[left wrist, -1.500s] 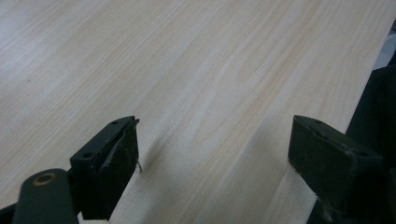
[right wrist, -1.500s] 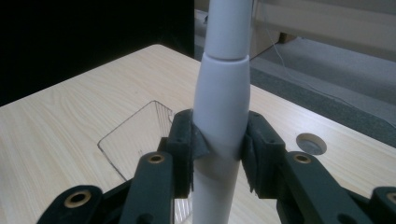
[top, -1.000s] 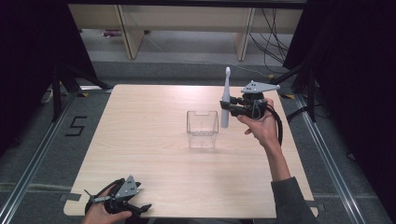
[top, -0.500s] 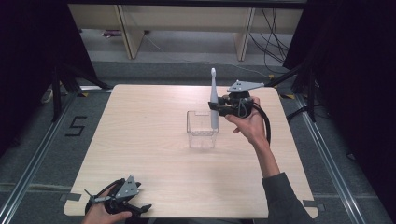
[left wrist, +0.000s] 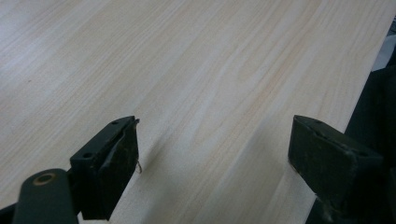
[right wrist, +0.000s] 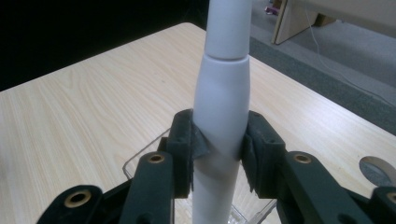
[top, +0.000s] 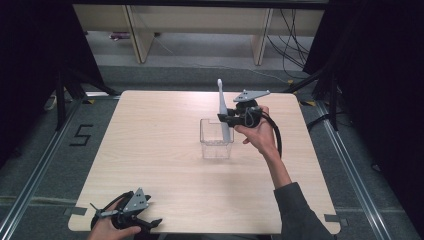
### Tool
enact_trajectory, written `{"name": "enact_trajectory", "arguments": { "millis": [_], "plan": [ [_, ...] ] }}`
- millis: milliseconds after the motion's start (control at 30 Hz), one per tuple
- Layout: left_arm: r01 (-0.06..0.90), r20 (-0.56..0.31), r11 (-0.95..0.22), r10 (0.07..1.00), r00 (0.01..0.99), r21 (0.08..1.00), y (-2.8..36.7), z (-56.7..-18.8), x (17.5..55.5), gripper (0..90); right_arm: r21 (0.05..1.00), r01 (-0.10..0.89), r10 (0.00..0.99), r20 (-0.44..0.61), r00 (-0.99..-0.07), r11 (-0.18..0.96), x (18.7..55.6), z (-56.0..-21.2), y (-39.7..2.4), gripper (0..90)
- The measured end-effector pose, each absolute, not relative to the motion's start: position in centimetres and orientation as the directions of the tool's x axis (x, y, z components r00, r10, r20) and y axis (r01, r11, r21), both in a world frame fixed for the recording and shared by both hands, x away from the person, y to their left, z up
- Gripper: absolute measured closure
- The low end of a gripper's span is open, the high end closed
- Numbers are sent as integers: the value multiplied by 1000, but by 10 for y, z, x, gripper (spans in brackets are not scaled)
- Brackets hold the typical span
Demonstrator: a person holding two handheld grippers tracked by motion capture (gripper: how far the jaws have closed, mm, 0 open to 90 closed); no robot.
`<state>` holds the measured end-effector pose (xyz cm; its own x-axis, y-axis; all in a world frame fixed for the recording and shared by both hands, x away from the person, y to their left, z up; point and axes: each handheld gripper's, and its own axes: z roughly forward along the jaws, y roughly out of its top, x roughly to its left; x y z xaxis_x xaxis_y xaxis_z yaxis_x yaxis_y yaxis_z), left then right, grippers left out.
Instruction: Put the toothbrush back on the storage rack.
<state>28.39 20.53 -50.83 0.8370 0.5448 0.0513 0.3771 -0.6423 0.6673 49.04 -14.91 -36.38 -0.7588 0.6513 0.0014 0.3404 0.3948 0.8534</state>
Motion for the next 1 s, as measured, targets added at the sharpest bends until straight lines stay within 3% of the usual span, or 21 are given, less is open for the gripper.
{"name": "enact_trajectory", "arguments": {
  "millis": [567,600,1000],
  "plan": [
    [377,52,-643,544,837,666,205,-508,284,157,792,397,635,15,-772,464,497,-385,-145,671],
    [376,53,-646,543,838,665,205,-508,284,157,779,437,656,44,-754,450,494,-385,-144,671],
    [377,54,-646,545,837,664,206,-508,284,157,749,430,643,7,-766,504,502,-398,-134,671]
  ]
}}
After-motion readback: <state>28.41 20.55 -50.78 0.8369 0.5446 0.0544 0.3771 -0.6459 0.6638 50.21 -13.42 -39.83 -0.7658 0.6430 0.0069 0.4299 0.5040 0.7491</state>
